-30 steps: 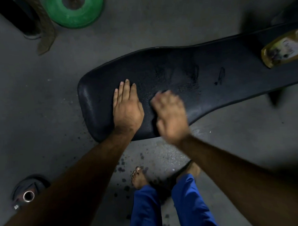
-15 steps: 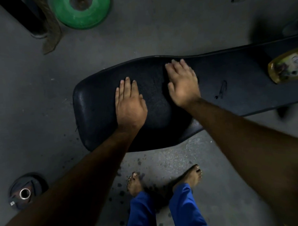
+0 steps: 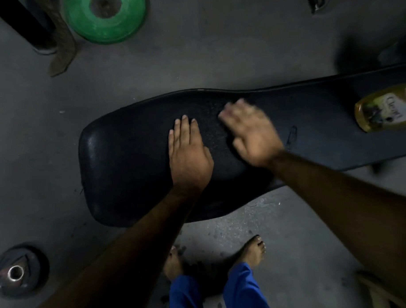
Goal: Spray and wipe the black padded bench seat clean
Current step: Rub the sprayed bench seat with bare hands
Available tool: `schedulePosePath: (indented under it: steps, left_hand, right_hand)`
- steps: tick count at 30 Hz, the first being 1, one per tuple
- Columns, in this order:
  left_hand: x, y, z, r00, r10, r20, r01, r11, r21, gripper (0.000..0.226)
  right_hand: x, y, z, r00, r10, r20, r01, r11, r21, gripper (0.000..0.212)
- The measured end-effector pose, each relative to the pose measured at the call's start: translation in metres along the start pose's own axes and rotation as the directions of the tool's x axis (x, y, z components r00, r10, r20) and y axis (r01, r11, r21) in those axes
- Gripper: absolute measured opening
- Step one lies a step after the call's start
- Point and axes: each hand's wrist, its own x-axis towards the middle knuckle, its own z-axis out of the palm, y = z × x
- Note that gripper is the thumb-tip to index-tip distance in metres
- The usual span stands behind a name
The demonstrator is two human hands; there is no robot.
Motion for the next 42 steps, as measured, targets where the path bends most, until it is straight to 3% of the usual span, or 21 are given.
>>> schedulePosePath:
  steps: [3,6,8,10,12,13,15,17,21,24,26,28,30,31,32,34,36,38,40,41,42]
  left_hand:
    - [-0.006,0.015,0.008,0.998,0.062,0.01,-0.062,0.998,-0.003,0.07]
    - [-0.011,0.029,0.014,0.997,0.076,0.01,-0.076,0.997,-0.027,0.068]
    - [-0.016,0.038,0.018,0.996,0.088,0.015,-0.087,0.995,-0.051,0.068]
    - [-0.02,0.05,0.023,0.991,0.129,0.039,-0.126,0.99,-0.069,0.066]
    - [-0.024,0.06,0.028,0.993,0.119,0.027,-0.115,0.986,-0.124,0.059]
    - [-0.023,0.063,0.031,0.996,0.088,0.008,-0.085,0.984,-0.159,0.056]
    - [-0.021,0.065,0.036,0.998,0.046,-0.031,-0.051,0.981,-0.185,0.054]
    - [-0.023,0.063,0.041,0.997,0.056,-0.043,-0.061,0.988,-0.141,0.051]
    - [-0.027,0.064,0.047,0.996,0.073,-0.047,-0.076,0.994,-0.075,0.049]
    - [-0.024,0.067,0.046,0.996,0.062,-0.064,-0.065,0.997,-0.043,0.049]
    - [-0.025,0.067,0.048,0.996,0.055,-0.075,-0.058,0.998,-0.039,0.048]
    - [-0.026,0.067,0.051,0.993,0.077,-0.092,-0.081,0.996,-0.045,0.047]
    - [-0.025,0.065,0.051,0.992,0.074,-0.097,-0.08,0.995,-0.062,0.046]
    - [-0.025,0.064,0.05,0.993,0.07,-0.096,-0.079,0.993,-0.088,0.045]
    - [-0.025,0.064,0.046,0.994,0.067,-0.085,-0.078,0.987,-0.137,0.044]
    - [-0.024,0.061,0.033,0.998,0.054,-0.044,-0.064,0.962,-0.264,0.043]
    - [-0.029,0.044,0.019,0.996,0.067,-0.053,-0.078,0.961,-0.266,0.044]
    - [-0.039,0.021,0.006,0.992,0.084,-0.094,-0.093,0.991,-0.093,0.046]
    - [-0.05,-0.005,0.001,0.995,0.079,-0.067,-0.076,0.996,0.037,0.046]
    - [-0.053,-0.014,0.0,0.997,0.074,-0.034,-0.073,0.997,0.024,0.046]
    - [-0.053,-0.02,-0.001,0.997,0.077,-0.006,-0.077,0.997,-0.021,0.046]
  right_hand:
    - [0.032,0.01,-0.009,0.865,0.492,-0.098,-0.49,0.87,0.046,0.075]
    - [0.0,-0.02,0.011,0.998,0.07,-0.005,-0.07,0.997,0.04,0.072]
    - [-0.024,0.015,0.007,0.992,-0.116,0.041,0.116,0.993,0.022,0.071]
    - [-0.014,0.058,-0.009,0.981,0.173,-0.092,-0.173,0.985,0.008,0.071]
    - [-0.006,0.062,-0.014,0.836,0.53,-0.141,-0.523,0.848,0.084,0.074]
    - [-0.01,0.049,-0.01,0.854,0.506,-0.121,-0.499,0.863,0.08,0.074]
    - [-0.044,0.03,0.003,0.985,0.156,-0.068,-0.151,0.986,0.071,0.071]
    - [-0.072,0.064,0.0,0.998,-0.06,0.007,0.06,0.998,0.037,0.069]
    - [-0.077,0.086,-0.007,0.891,0.426,-0.156,-0.412,0.904,0.116,0.074]
    - [-0.12,0.008,0.019,0.995,0.086,-0.052,-0.081,0.993,0.089,0.076]
    - [-0.137,0.025,0.022,0.993,-0.117,-0.016,0.118,0.99,0.073,0.074]
    - [-0.124,0.068,0.017,0.986,0.096,-0.133,-0.089,0.995,0.053,0.073]
    - [-0.108,0.067,0.008,0.839,0.492,-0.233,-0.459,0.869,0.183,0.073]
    - [-0.104,0.046,0.011,0.803,0.546,-0.238,-0.51,0.837,0.197,0.074]
    - [-0.106,0.018,0.018,0.855,0.472,-0.215,-0.44,0.88,0.179,0.075]
    - [-0.126,-0.021,0.03,0.996,0.052,-0.067,-0.045,0.993,0.106,0.076]
    - [-0.128,0.007,0.027,0.975,-0.223,-0.01,0.223,0.975,0.006,0.073]
    - [-0.114,0.047,0.021,0.994,0.016,-0.11,-0.018,1.0,-0.016,0.074]
    - [-0.107,0.031,0.019,0.875,0.435,-0.213,-0.413,0.9,0.141,0.076]
    - [-0.107,-0.001,0.027,0.841,0.495,-0.218,-0.471,0.869,0.153,0.077]
    - [-0.11,-0.04,0.037,0.883,0.431,-0.186,-0.408,0.901,0.152,0.078]
